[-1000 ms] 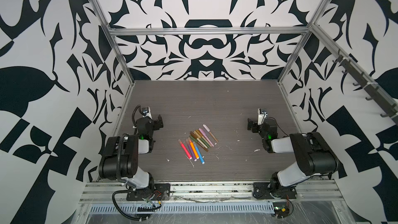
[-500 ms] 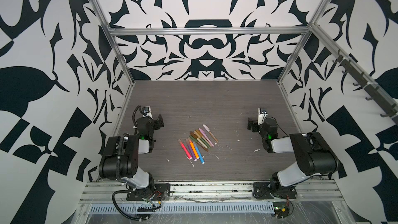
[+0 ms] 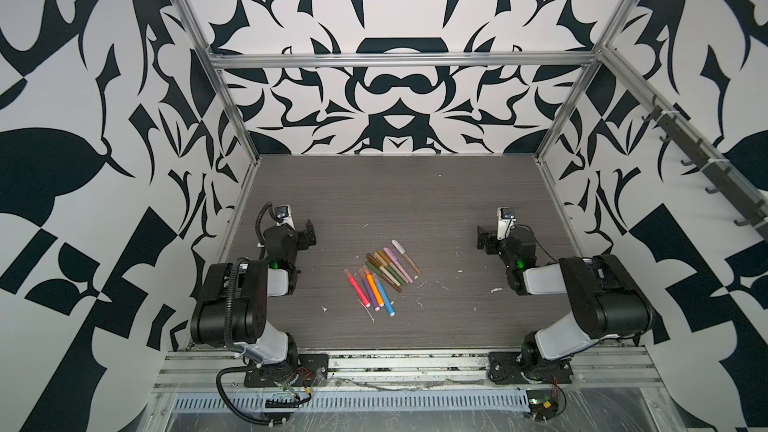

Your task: Open the pen caps

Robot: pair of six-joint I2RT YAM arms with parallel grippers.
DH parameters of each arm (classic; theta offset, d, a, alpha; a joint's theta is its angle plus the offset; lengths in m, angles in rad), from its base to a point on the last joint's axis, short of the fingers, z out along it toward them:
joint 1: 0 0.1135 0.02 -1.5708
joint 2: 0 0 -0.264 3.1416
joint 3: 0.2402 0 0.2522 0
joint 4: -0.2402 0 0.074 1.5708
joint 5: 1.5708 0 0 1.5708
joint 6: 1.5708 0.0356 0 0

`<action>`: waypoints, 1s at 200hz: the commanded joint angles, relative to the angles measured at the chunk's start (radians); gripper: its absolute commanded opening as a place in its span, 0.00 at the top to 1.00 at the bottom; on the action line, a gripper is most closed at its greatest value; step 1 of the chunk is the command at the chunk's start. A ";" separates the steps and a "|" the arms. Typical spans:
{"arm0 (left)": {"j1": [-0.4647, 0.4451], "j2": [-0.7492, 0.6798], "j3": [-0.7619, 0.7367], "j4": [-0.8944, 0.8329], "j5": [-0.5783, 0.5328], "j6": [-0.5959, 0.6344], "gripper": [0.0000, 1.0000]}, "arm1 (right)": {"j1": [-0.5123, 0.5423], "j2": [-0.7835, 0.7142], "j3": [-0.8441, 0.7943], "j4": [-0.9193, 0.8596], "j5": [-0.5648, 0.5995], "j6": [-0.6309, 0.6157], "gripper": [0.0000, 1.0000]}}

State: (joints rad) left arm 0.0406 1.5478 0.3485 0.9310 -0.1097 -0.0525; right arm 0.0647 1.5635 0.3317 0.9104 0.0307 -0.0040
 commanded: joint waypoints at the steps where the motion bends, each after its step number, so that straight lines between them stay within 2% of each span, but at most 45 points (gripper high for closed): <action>1: -0.001 0.011 0.014 0.015 0.003 0.000 0.01 | -0.002 -0.014 0.007 0.028 -0.015 -0.019 0.00; 22: -0.001 0.011 0.014 0.015 0.002 0.000 0.01 | -0.002 -0.010 0.017 0.010 0.005 -0.012 0.00; 30: -0.001 0.010 0.015 0.016 0.004 0.000 0.01 | -0.003 -0.009 0.025 0.001 0.071 0.017 0.00; 45: -0.002 0.011 0.014 0.015 0.003 0.000 0.01 | 0.001 -0.047 0.013 0.015 0.110 0.026 0.00; 54: -0.001 0.011 0.014 0.015 0.004 0.000 0.01 | 0.011 -0.173 0.024 -0.120 0.133 0.033 0.00; 60: -0.002 0.011 0.014 0.016 0.004 0.000 0.01 | 0.018 -0.271 0.057 -0.281 0.149 0.048 0.00; 69: 0.000 0.012 0.014 0.015 0.005 0.000 0.01 | 0.023 -0.381 0.123 -0.522 0.188 0.105 0.00; 78: 0.006 0.014 0.018 0.011 -0.002 -0.010 0.01 | 0.025 -0.464 0.176 -0.685 0.173 0.174 0.00; 87: 0.022 0.014 0.027 -0.008 0.010 -0.025 0.01 | 0.025 -0.523 0.203 -0.792 0.095 0.244 0.00; 94: 0.043 0.012 0.032 -0.022 0.039 -0.049 0.01 | 0.024 -0.559 0.211 -0.852 0.076 0.362 0.00; 110: 0.066 0.014 0.030 -0.010 0.066 -0.070 0.01 | 0.023 -0.636 0.233 -1.095 0.152 0.626 0.01; 124: 0.055 -0.026 0.023 -0.026 0.006 -0.080 0.01 | 0.022 -0.707 0.198 -1.112 0.015 0.579 0.01; 144: -0.094 -0.237 0.062 -0.270 -0.202 -0.002 0.01 | 0.029 -0.809 0.169 -1.186 -0.119 0.645 0.01; 158: -0.217 -0.365 0.130 -0.412 -0.285 -0.036 0.01 | 0.069 -0.883 0.170 -1.270 -0.138 0.657 0.00; 173: -0.365 -0.465 0.180 -0.510 -0.285 -0.080 0.01 | 0.171 -0.962 0.170 -1.370 -0.111 0.671 0.00; 200: -0.682 -0.587 0.277 -0.768 -0.403 -0.181 0.01 | 0.425 -1.025 0.147 -1.458 -0.067 0.774 0.00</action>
State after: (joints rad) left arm -0.4397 1.0359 0.5640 0.4725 -0.3748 -0.1356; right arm 0.3302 0.5758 0.4904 -0.4110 -0.0452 0.6525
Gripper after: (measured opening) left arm 0.992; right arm 0.994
